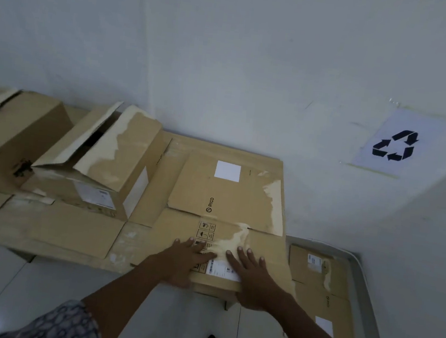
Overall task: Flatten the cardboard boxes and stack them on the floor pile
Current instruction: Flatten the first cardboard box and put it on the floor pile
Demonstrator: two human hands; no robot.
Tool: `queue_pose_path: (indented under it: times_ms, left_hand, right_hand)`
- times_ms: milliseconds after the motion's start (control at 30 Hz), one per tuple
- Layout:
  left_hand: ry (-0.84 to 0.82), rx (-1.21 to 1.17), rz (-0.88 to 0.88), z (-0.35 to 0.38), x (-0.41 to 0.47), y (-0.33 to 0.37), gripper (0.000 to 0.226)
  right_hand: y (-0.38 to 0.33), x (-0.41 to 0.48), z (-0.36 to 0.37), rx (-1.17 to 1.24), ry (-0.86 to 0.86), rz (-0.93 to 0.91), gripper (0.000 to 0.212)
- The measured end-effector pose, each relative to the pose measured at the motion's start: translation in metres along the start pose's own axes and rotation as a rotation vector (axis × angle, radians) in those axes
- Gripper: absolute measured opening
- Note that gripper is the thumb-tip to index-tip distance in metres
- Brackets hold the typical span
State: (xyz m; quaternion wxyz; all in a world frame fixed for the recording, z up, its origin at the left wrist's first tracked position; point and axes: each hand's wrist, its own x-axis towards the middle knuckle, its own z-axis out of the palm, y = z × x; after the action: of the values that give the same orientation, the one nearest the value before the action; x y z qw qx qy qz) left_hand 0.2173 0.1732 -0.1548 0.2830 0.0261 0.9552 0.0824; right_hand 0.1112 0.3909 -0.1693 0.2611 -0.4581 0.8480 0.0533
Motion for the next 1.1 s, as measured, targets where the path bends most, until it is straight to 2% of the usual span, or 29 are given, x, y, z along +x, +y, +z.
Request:
queue_pose_path:
  times_ms: [133, 333, 433, 500, 633, 867, 1100]
  left_hand:
    - [0.146, 0.06, -0.056, -0.003, -0.025, 0.025, 0.081]
    - [0.256, 0.1, -0.017, -0.013, -0.052, 0.029, 0.067]
    - [0.325, 0.071, 0.014, -0.01, -0.066, 0.037, 0.068]
    - [0.377, -0.029, -0.021, -0.003, -0.072, 0.042, 0.068]
    - [0.345, -0.097, -0.109, 0.011, -0.078, 0.053, 0.077]
    - [0.315, -0.012, -0.083, -0.007, -0.058, 0.107, 0.074]
    - [0.373, -0.021, -0.118, -0.026, -0.004, 0.235, 0.07]
  right_hand:
    - [-0.012, -0.027, -0.028, 0.037, 0.0, 0.043, 0.09]
    - [-0.022, -0.081, -0.018, 0.071, 0.228, 0.191, 0.075]
    - [-0.02, -0.101, -0.021, 0.065, 0.235, 0.196, 0.068]
    - [-0.019, -0.101, -0.027, 0.037, 0.235, 0.191, 0.069]
    - [-0.005, -0.109, -0.029, 0.033, 0.222, 0.188, 0.075]
    - [0.05, -0.141, -0.016, 0.016, 0.24, 0.176, 0.076]
    - [0.161, -0.212, -0.005, -0.014, 0.284, 0.214, 0.072]
